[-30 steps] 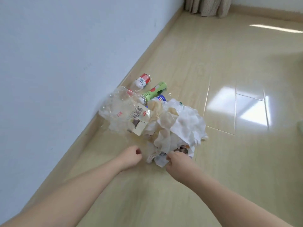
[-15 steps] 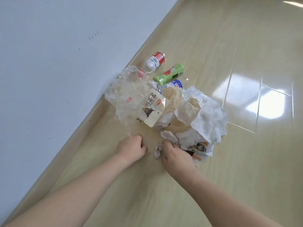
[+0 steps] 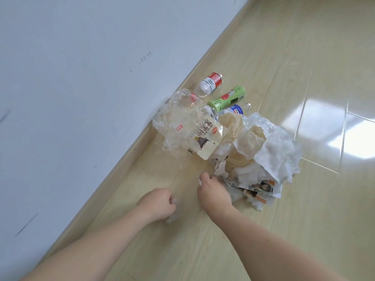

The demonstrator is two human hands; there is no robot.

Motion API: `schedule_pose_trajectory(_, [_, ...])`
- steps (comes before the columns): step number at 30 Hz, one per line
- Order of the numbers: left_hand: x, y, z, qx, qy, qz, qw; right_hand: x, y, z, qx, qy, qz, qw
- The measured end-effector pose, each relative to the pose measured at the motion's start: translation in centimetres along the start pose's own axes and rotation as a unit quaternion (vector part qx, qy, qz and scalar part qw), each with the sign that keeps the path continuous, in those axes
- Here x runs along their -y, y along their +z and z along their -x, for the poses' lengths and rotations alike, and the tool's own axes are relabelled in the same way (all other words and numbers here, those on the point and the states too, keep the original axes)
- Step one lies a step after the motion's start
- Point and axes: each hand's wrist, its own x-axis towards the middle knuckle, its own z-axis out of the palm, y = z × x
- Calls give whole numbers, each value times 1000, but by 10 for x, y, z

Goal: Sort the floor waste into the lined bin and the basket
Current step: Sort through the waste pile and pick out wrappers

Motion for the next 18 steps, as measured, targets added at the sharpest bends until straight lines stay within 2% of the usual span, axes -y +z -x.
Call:
schedule_pose_trajectory(4, [15, -12, 15, -9, -16, 41, 999, 6, -4, 2, 29, -9, 2, 1000])
schedule_pose_trajectory(8, [3, -36, 23, -21, -25, 130, 991, 5, -27, 18, 68, -10, -122, 990])
schedule_pose_trajectory(11, [-30, -58, 26, -23, -2, 166, 986, -18, -55, 38, 116, -19, -175, 978])
schedule_pose_trajectory(14, [-85, -79, 30, -9, 59, 128, 990, -55, -91, 65, 162, 7, -229, 960])
schedule_pose_trajectory(18, [-193, -96, 49, 7, 165, 7, 986, -128, -153, 116, 158, 63, -310, 936])
